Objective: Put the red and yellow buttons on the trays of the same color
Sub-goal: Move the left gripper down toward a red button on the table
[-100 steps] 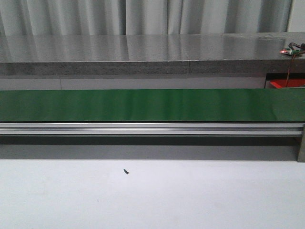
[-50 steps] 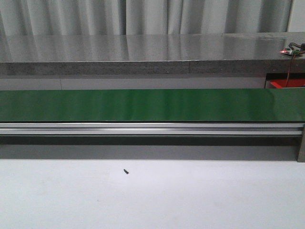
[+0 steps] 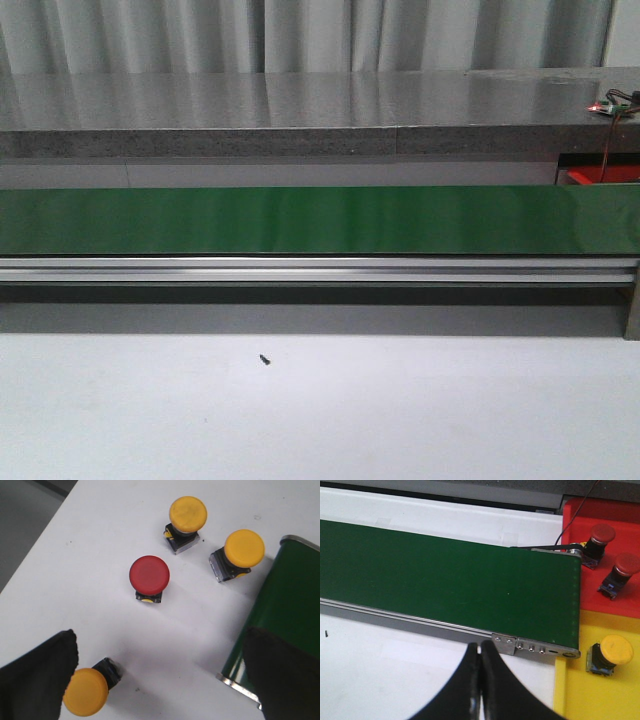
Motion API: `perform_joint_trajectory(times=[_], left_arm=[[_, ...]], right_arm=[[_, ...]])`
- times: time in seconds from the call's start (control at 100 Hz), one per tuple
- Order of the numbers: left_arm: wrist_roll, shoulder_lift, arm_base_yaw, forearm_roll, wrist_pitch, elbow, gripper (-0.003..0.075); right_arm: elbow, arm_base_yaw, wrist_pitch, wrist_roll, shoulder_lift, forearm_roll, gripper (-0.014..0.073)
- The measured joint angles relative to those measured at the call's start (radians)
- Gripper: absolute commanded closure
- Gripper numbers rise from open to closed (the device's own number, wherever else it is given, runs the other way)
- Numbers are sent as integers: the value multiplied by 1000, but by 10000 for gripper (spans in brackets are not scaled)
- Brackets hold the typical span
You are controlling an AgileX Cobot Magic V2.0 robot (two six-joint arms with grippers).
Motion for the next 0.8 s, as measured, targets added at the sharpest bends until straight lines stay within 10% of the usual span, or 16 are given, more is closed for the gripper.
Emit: perform_joint_trajectory(times=[0.8], left_arm=[[0, 403, 4, 10, 29, -280, 99]], right_arm=[[0, 0, 0, 0, 0, 0, 659]])
